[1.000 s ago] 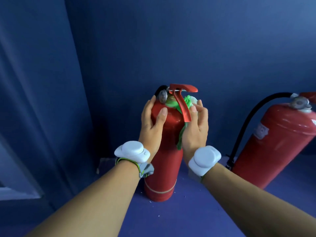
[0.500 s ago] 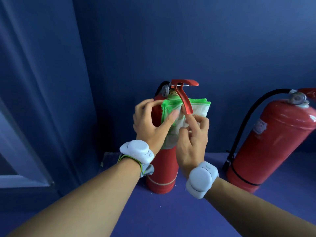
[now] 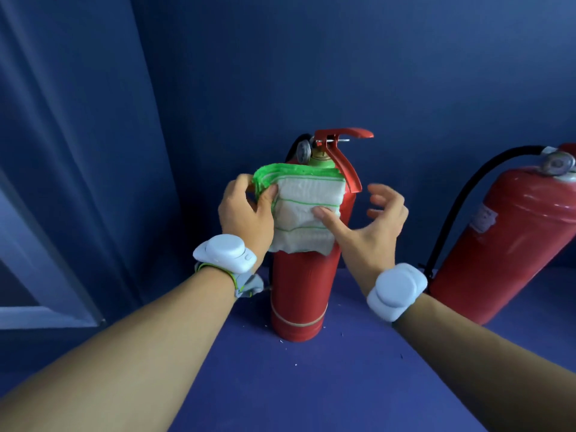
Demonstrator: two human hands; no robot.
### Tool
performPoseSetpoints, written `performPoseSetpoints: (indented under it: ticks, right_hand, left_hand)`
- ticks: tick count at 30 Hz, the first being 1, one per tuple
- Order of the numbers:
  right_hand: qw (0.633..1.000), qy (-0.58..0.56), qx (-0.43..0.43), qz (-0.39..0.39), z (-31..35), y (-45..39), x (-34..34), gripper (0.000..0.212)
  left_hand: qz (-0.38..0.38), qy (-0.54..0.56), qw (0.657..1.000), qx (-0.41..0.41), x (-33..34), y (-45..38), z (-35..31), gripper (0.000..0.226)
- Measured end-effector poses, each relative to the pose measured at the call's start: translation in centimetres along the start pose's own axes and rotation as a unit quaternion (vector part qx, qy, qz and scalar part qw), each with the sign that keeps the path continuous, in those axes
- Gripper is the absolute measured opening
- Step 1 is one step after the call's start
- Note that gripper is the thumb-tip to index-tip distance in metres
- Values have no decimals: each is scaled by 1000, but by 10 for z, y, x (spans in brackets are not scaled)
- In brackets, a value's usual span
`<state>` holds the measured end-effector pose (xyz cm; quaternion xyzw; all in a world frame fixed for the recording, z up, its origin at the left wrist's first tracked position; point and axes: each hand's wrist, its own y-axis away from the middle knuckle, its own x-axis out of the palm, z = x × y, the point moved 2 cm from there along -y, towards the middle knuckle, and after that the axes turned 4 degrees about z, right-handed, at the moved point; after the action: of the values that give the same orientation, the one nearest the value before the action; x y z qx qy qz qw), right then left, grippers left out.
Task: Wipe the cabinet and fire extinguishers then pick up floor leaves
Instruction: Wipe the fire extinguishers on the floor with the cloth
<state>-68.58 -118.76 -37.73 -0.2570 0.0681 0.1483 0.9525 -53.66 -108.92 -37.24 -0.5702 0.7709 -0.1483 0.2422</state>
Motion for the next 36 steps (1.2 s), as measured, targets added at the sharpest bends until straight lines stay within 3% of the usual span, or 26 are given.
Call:
performPoseSetpoints:
  ticks: [3, 6, 10, 13, 16, 22, 26, 29, 31, 33, 36]
  right_hand:
    - [992, -24, 71, 98, -7, -15, 2, 133]
    - [977, -76, 77, 182, -11, -23, 7, 145]
    - [949, -152, 53, 273, -20, -23, 17, 131]
    - [912, -264, 69, 306, -29, -31, 6, 97]
    - [922, -276, 74, 261, -36, -48, -5, 58]
    - [944, -263, 55, 193, -52, -51, 19, 43]
    - [966, -238, 28, 99, -58, -33, 40, 52]
    - [970, -229, 33, 73, -54, -27, 44, 45]
    - [971, -228, 36, 61, -50, -25, 42, 43]
    - [968, -239, 47, 64, -49, -25, 43, 43]
    - [966, -241, 54, 73, -51, -30, 39, 44]
  left_hand:
    - [-119, 108, 984, -80, 13, 6, -19, 18]
    - [-158, 180, 961, -142, 28, 20, -39, 11]
    - [-138, 162, 966, -144, 54, 34, -40, 49]
    - [-152, 131, 969, -145, 71, 30, -32, 58]
    - [-203, 140, 961, -123, 81, 33, -18, 53]
    - [-226, 125, 962, -90, 89, 43, 6, 54]
    - [-193, 140, 957, -162, 94, 58, 42, 35]
    - [-195, 204, 926, -253, 96, 69, 64, 29]
    - [-197, 185, 922, -276, 95, 68, 59, 28]
    - [-205, 179, 933, -236, 93, 59, 33, 43]
    - [-224, 169, 955, -94, 87, 49, -9, 51]
